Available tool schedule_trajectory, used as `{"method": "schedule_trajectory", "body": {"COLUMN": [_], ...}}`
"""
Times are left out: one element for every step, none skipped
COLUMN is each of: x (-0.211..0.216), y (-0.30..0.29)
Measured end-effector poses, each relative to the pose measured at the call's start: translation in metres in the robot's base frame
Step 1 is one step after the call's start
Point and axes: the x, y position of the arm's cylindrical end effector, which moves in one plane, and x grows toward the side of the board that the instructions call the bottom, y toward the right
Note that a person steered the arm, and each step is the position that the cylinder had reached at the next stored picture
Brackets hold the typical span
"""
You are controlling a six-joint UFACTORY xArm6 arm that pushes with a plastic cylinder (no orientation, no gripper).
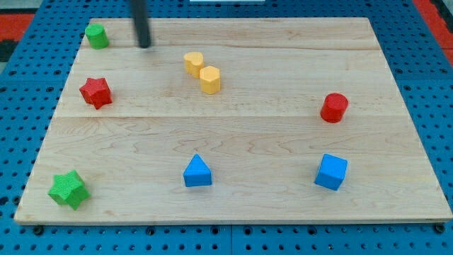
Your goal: Push the red star near to the yellow hexagon
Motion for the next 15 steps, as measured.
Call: {"method": "schedule_trajectory", "body": {"x": [0.087,0.123,0.137,0.159,0.216,0.198,0.216,0.230,0.183,0.173,0.199,0.170,0.159,0.143,0.178], "y": [-0.045,0.002,0.001,-0.051,0.040,0.088,0.047,0.014,0.037,0.074,0.041,0.002,0.078,0.123,0.074]}}
